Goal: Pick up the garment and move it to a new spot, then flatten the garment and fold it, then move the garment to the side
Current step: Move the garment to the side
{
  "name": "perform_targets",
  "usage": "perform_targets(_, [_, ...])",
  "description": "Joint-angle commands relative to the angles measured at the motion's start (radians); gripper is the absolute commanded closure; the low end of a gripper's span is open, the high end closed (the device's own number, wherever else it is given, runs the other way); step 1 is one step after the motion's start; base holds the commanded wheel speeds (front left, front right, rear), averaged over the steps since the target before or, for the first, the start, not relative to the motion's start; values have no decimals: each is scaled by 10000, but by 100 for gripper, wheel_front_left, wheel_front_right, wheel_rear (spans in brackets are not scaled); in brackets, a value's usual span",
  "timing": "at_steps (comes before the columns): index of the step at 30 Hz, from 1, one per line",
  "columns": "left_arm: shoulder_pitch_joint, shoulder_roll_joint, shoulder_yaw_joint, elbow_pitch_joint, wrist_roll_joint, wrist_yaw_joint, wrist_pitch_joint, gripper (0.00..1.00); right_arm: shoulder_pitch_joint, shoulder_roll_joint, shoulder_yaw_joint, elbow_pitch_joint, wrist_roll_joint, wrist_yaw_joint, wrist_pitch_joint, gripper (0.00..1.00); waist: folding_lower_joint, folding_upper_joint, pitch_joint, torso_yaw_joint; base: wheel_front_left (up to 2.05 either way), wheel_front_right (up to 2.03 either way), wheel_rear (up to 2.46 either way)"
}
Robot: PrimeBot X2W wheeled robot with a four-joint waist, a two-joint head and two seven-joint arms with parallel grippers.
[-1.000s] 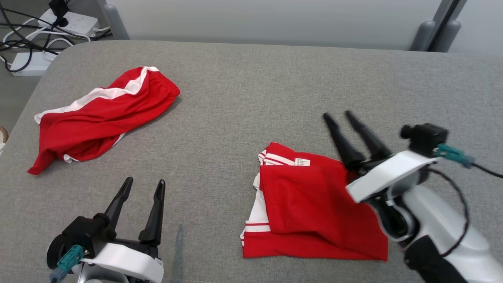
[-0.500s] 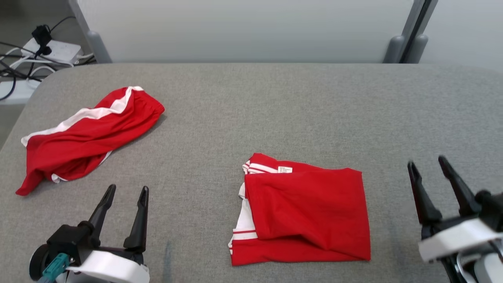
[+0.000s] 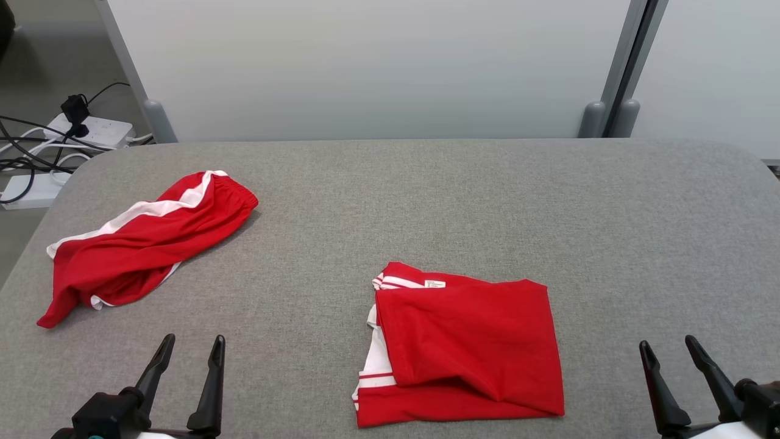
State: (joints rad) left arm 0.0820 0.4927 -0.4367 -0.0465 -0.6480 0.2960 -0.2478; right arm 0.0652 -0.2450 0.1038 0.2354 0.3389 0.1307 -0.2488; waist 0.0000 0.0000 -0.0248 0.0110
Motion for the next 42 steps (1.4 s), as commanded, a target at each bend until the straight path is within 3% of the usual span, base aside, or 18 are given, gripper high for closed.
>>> perform_targets(1, [-341, 276, 468, -251, 132, 30, -118, 0, -101, -150, 109, -279, -109, 0, -129, 0, 0, 0, -22, 28, 0, 0, 0])
perform_targets(8, [-372, 467, 595, -229, 181, -285, -127, 0, -19, 25, 40, -318, -91, 0, -129, 0, 0, 0, -71, 123, 0, 0, 0])
perform_targets(20, [-442, 433, 767, -211, 225, -342, -133, 0, -188, -55, 70, 23, 108, 0, -129, 0, 0, 0, 29, 406, 0, 0, 0])
perform_targets(33, [-916, 127, 511, -121, 352, -605, -136, 0, -1804, -457, 1277, 2626, 1288, 0, 921, 0, 0, 0, 648, 1973, 0, 0, 0])
perform_targets(42, [-1251, -156, 377, -34, 496, -768, -137, 0, -2900, -391, 1885, 4198, 1898, 0, 1604, 0, 0, 0, 1005, 2290, 0, 0, 0])
